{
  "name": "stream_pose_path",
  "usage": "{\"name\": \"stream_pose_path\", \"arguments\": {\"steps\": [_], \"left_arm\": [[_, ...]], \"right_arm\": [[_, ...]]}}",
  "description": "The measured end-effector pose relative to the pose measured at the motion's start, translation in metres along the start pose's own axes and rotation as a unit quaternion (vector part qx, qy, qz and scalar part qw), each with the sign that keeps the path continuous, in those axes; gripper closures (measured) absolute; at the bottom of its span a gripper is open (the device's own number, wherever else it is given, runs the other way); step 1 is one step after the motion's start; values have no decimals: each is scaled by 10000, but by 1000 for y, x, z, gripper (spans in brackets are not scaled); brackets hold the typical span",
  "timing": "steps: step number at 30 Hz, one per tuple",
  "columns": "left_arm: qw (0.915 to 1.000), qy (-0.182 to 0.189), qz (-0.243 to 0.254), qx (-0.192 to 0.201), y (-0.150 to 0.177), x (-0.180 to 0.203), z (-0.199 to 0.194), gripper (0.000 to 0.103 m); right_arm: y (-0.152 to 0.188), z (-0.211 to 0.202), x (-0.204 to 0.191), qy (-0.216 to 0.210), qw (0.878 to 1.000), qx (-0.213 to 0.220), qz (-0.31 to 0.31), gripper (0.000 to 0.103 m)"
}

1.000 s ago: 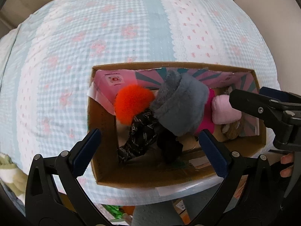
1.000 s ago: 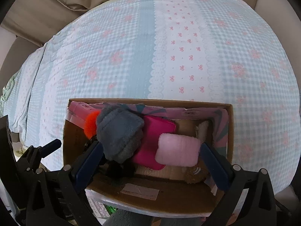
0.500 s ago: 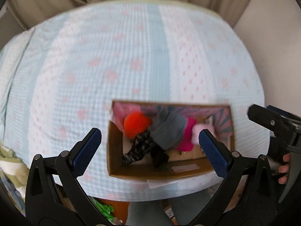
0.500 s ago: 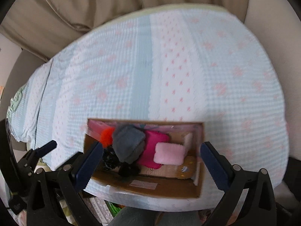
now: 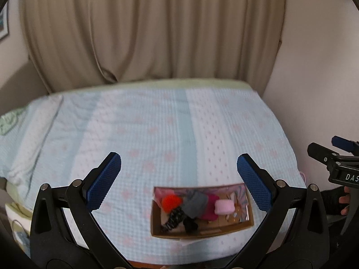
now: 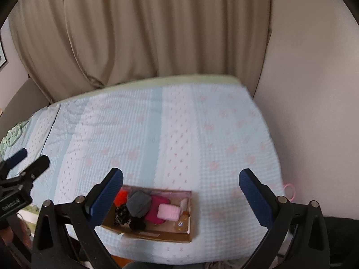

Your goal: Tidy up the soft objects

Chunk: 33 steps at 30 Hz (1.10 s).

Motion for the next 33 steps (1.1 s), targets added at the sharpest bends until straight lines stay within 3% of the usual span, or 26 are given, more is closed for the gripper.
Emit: {"name": "stream_pose_path", "arguments": {"steps": [5, 14, 33], "left_arm": [[9990, -94, 65, 423, -17, 7, -40, 0], [9955, -327, 3, 891, -19, 13, -69, 0], [9948, -363, 7, 953, -19, 23, -67, 0]], "right_arm": [[-9, -33, 3, 207, 9989, 411, -60, 0], [-10, -55, 18, 416, 9957, 828, 30, 0], [-12, -58, 31, 463, 9941, 975, 75, 0]]}}
Point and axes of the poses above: each gripper's, at about its wrist camera, not at the fingertips, and z roughly the way its jaws point, x to its right, y to its underside, the point moved 5 cm from there along z, roughly the way its jaws point, and after that the axes turned 10 degrees about x, right-handed, at the moved point
